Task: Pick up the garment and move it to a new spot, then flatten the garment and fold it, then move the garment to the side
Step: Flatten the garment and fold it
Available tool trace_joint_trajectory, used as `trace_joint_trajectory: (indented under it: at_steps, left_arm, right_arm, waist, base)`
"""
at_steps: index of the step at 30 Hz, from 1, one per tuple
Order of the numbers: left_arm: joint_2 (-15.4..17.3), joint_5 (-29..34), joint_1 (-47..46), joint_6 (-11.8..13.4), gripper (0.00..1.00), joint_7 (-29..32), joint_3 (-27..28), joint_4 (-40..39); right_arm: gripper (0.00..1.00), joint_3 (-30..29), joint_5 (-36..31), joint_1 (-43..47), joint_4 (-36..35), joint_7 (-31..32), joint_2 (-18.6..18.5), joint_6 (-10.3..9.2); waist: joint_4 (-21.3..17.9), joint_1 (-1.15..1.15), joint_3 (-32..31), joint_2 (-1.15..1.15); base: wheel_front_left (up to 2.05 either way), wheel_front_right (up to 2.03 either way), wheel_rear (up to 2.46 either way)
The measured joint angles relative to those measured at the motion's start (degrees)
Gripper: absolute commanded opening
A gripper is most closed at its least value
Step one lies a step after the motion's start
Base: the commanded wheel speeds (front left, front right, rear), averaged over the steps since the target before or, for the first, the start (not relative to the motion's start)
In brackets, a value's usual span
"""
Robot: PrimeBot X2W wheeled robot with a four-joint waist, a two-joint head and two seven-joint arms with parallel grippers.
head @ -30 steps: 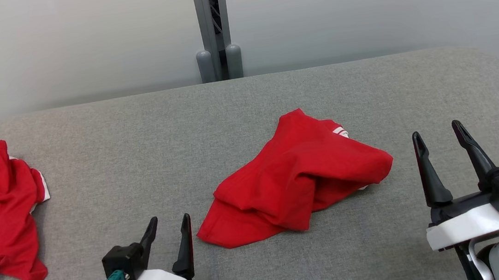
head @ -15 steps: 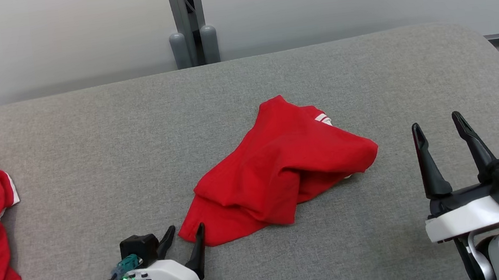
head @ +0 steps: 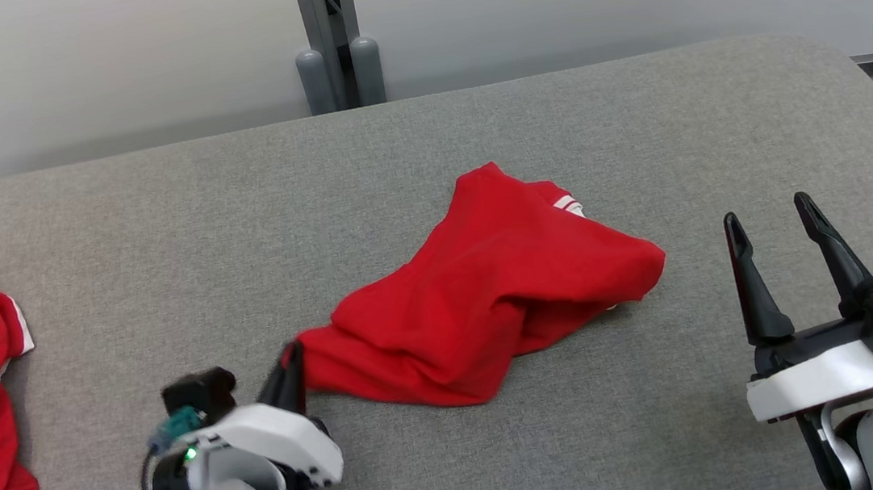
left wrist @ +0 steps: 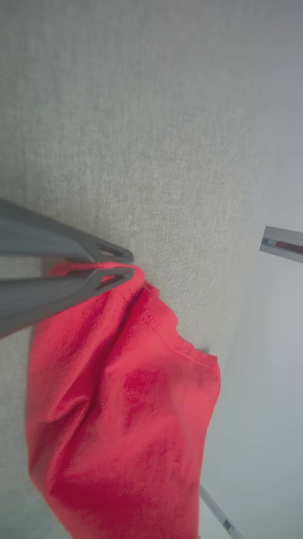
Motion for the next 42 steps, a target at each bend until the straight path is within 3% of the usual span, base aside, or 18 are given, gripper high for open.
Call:
trace_joint_trajectory:
  at_steps: [5,13,21,24,28,36,42]
  left_arm:
    - [1.43,3.46,-0.27,3.37,0.0,-0.08,12.16,-12.35]
    - [0.43,9.53,-2.35,2.68,0.0,-0.08,26.29,-25.57]
    - [0.21,14.16,-15.19,2.4,0.0,-0.11,33.0,-35.9]
    - [0.23,14.6,-18.33,2.63,0.0,-0.23,29.44,-38.89]
    - [0.08,14.59,-18.42,3.44,0.0,-0.23,19.48,-38.42]
    - [-0.07,6.69,-16.27,5.95,0.0,-0.18,-1.97,-25.85]
    - [0.07,3.92,-16.83,6.36,0.0,-0.18,-11.55,-21.45]
  right_arm:
    - [1.0,0.02,0.0,-0.08,0.03,0.0,0.0,0.0]
    - [1.0,1.25,0.1,-0.14,0.52,0.0,0.0,0.0]
    - [1.0,3.31,1.4,-0.26,1.26,0.0,-0.01,0.0]
    - [1.0,3.81,2.05,-0.25,1.35,0.0,0.0,0.0]
    - [1.0,4.14,2.58,-0.24,1.41,-0.01,0.0,0.0]
    - [1.0,5.42,4.39,-2.08,0.97,0.0,-0.08,0.0]
    - [1.0,5.81,6.64,-4.51,0.03,0.0,0.0,0.0]
  waist:
    - [0.49,0.0,-0.36,0.0]
    - [0.18,0.0,-2.14,0.0]
    - [-2.19,0.0,-3.88,0.0]
    - [-3.6,0.0,-4.2,0.0]
    - [-5.52,0.0,-4.37,0.0]
    - [-9.63,0.0,-2.58,0.0]
    - [-12.73,0.0,0.75,0.0]
  base:
    - [0.0,0.0,0.0]
    - [0.0,0.0,0.0]
    - [0.0,0.0,0.0]
    - [0.0,0.0,0.0]
    - [0.0,0.0,0.0]
    - [0.0,0.0,0.0]
    - [0.0,0.0,0.0]
